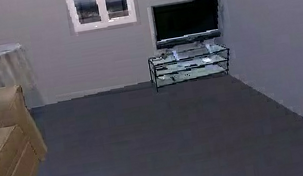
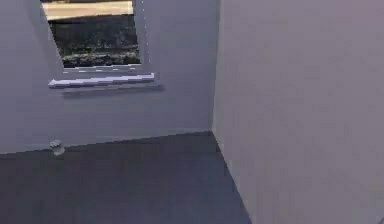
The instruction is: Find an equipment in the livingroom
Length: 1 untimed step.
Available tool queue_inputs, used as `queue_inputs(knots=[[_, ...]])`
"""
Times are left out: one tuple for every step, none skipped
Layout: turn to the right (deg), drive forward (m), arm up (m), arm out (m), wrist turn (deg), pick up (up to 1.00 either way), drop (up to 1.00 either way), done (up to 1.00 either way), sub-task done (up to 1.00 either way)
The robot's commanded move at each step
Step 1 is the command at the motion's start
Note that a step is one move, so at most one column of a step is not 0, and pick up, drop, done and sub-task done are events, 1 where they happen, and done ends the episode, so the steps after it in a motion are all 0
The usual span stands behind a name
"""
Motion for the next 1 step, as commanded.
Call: queue_inputs(knots=[[0.0,1.0,0.0,0.0,0.0,0.0,0.0,0.0,0.0]])
